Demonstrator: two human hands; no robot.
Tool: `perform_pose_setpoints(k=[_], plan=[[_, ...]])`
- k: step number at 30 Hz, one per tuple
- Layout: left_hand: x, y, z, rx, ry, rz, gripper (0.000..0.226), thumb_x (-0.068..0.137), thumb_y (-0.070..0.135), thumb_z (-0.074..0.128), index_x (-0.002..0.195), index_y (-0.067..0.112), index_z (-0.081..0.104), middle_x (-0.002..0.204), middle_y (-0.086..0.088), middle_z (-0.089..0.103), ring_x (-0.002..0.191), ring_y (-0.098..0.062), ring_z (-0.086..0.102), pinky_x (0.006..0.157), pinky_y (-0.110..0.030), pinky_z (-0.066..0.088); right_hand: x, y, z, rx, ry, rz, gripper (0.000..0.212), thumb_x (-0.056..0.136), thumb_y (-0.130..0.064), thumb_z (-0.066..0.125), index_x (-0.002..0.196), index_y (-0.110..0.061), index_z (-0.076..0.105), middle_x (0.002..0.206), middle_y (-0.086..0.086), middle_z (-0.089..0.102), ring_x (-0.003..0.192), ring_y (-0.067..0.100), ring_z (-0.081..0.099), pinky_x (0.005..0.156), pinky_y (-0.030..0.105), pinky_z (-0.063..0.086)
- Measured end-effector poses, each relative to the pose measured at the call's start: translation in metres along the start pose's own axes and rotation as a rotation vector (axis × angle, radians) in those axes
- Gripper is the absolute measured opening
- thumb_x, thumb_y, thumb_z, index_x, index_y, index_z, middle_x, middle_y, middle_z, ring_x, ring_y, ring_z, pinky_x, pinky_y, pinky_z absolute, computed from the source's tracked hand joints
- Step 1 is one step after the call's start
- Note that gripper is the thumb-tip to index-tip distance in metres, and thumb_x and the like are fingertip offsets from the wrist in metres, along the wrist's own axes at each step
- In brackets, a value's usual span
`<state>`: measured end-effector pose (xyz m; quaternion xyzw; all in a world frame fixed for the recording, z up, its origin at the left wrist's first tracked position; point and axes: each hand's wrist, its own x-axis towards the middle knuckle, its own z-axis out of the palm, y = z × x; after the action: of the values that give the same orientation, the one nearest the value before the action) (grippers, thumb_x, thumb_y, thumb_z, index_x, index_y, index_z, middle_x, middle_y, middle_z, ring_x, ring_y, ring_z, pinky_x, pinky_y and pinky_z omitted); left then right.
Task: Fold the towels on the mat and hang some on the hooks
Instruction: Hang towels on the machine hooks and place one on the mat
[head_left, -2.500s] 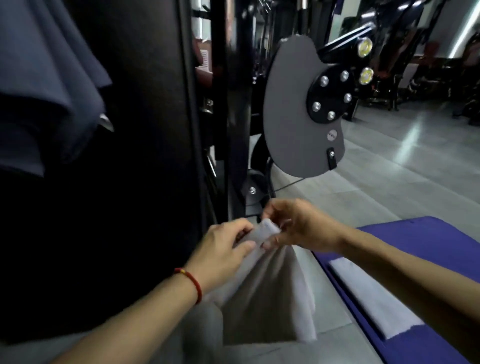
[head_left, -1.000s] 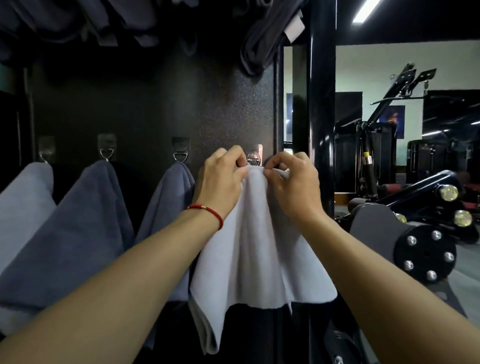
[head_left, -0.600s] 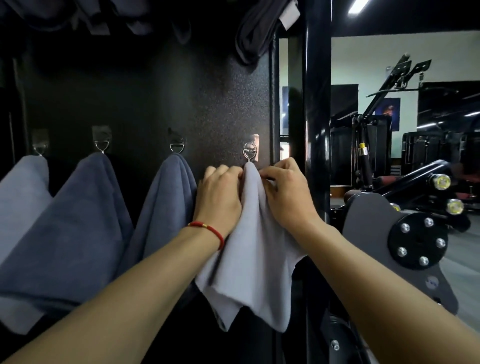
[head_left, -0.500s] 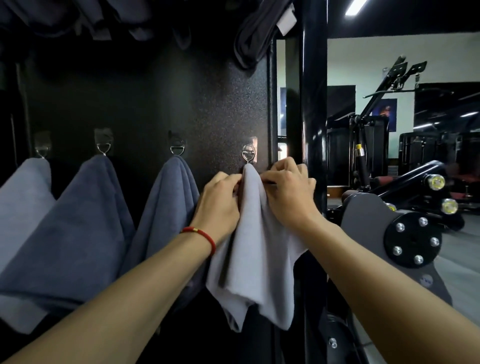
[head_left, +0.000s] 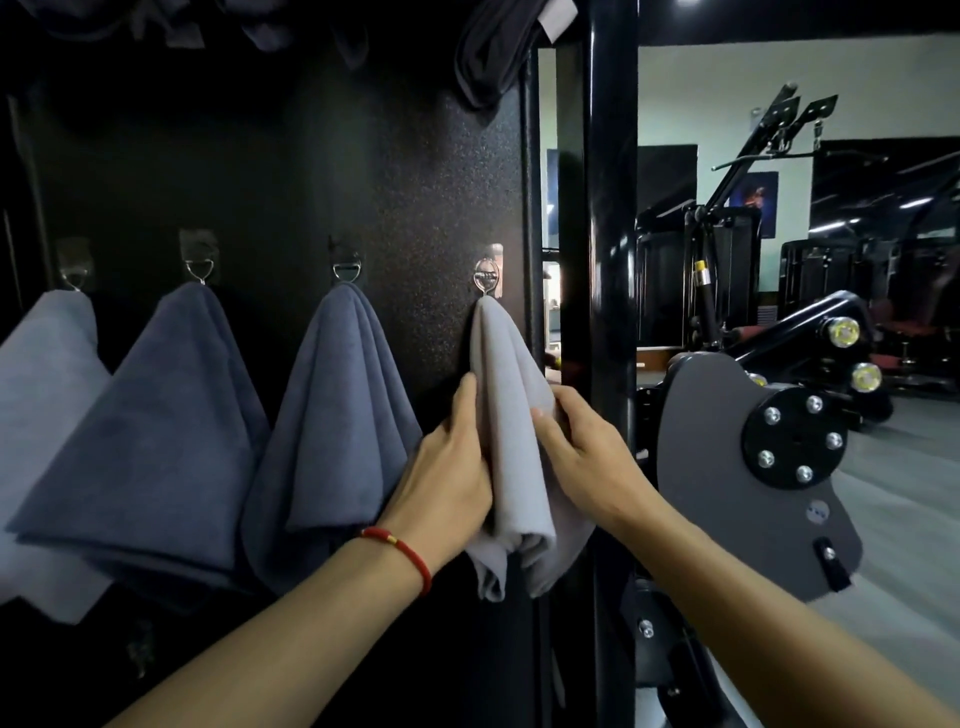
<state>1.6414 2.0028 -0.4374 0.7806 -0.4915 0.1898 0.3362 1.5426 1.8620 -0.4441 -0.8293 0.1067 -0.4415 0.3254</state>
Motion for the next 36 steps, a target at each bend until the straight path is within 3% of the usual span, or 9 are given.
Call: perform_pose_setpoints(k=[6, 10, 14, 18, 22, 25, 29, 32, 36], plan=[[-0.026, -0.005, 0.002, -0.113, 0.079, -0.001, 0.069, 0.100, 0.015, 0.047, 0.160, 0.024, 0.014, 0.155, -0.009, 0.040, 0.135, -0.026, 0.048, 0.111, -0.043, 0.043, -0.022, 0.014, 0.009, 0.094, -0.096, 0.111, 0.028, 0.107, -0.033, 0.048, 0.134, -0.031, 0.050, 0.117, -0.014, 0.066, 0.110, 0.004, 0.062, 0.098, 0.038, 0.052], [-0.051, 0.001, -0.008, 0.215, 0.083, 0.183, 0.076, 0.090, 0.043, 0.034, 0.159, 0.013, 0.024, 0.163, -0.014, 0.023, 0.144, -0.035, 0.037, 0.113, -0.048, 0.041, -0.038, 0.029, 0.011, -0.041, -0.135, 0.046, 0.018, 0.105, -0.028, 0.052, 0.120, -0.029, 0.062, 0.098, -0.010, 0.072, 0.092, 0.005, 0.066, 0.081, 0.026, 0.053], [-0.064, 0.005, -0.007, 0.326, 0.051, 0.241, 0.072, 0.086, 0.031, 0.028, 0.157, 0.014, 0.032, 0.163, -0.013, 0.027, 0.142, -0.032, 0.038, 0.104, -0.047, 0.048, -0.046, 0.042, 0.005, -0.199, -0.107, -0.024, 0.007, 0.102, -0.030, 0.056, 0.103, -0.035, 0.060, 0.094, -0.007, 0.065, 0.090, 0.009, 0.062, 0.080, 0.028, 0.051], [-0.069, 0.010, -0.003, 0.424, 0.031, 0.274, 0.068, 0.086, 0.024, 0.033, 0.153, 0.018, 0.041, 0.164, -0.014, 0.027, 0.139, -0.035, 0.041, 0.101, -0.054, 0.048, -0.060, 0.052, -0.009, -0.121, -0.241, 0.025, 0.036, 0.105, -0.036, 0.053, 0.140, -0.031, 0.052, 0.115, -0.012, 0.067, 0.103, 0.003, 0.064, 0.091, 0.025, 0.052], [-0.096, 0.032, 0.015, 0.485, 0.189, 0.469, 0.069, 0.078, -0.003, 0.047, 0.144, 0.016, 0.054, 0.157, -0.017, 0.039, 0.138, -0.042, 0.041, 0.109, -0.057, 0.038, -0.092, 0.079, -0.031, -0.175, -0.262, 0.106, 0.042, 0.105, -0.039, 0.051, 0.145, -0.025, 0.047, 0.122, -0.009, 0.063, 0.100, 0.000, 0.062, 0.085, 0.014, 0.048], [-0.128, 0.055, 0.055, 0.455, 0.029, 0.618, 0.070, 0.074, 0.003, 0.048, 0.143, 0.018, 0.055, 0.156, -0.015, 0.040, 0.140, -0.039, 0.040, 0.114, -0.057, 0.032, -0.129, 0.114, -0.054, -0.253, -0.283, 0.102, 0.030, 0.104, -0.034, 0.055, 0.131, -0.022, 0.058, 0.115, -0.009, 0.067, 0.096, 0.002, 0.065, 0.083, 0.018, 0.050], [-0.155, 0.075, 0.127, 0.348, -0.277, 0.575, 0.067, 0.075, 0.020, 0.045, 0.142, 0.024, 0.053, 0.160, -0.010, 0.036, 0.145, -0.033, 0.034, 0.117, -0.055, 0.029, -0.194, 0.174, -0.094, -0.440, -0.415, 0.251, 0.017, 0.099, -0.022, 0.061, 0.115, -0.022, 0.067, 0.100, -0.013, 0.068, 0.083, 0.001, 0.063, 0.074, 0.021, 0.044], [-0.170, 0.086, 0.192, 0.057, -0.480, 0.402, 0.061, 0.081, 0.025, 0.052, 0.142, 0.029, 0.052, 0.158, -0.003, 0.036, 0.143, -0.024, 0.035, 0.114, -0.045, 0.037, -0.251, 0.234, -0.127, -0.590, -0.559, 0.441, 0.022, 0.098, -0.018, 0.059, 0.116, -0.023, 0.071, 0.109, -0.009, 0.072, 0.095, 0.016, 0.067, 0.077, 0.023, 0.043], [-0.183, 0.102, 0.268, -0.307, -0.710, 0.109, 0.063, 0.091, 0.031, 0.060, 0.150, 0.039, 0.040, 0.162, 0.007, 0.026, 0.148, -0.013, 0.025, 0.120, -0.026, 0.021, -0.322, 0.314, -0.173, -0.709, -0.600, 0.708, 0.020, 0.098, -0.021, 0.057, 0.110, -0.023, 0.074, 0.108, -0.005, 0.074, 0.104, 0.024, 0.067, 0.086, 0.030, 0.049]])
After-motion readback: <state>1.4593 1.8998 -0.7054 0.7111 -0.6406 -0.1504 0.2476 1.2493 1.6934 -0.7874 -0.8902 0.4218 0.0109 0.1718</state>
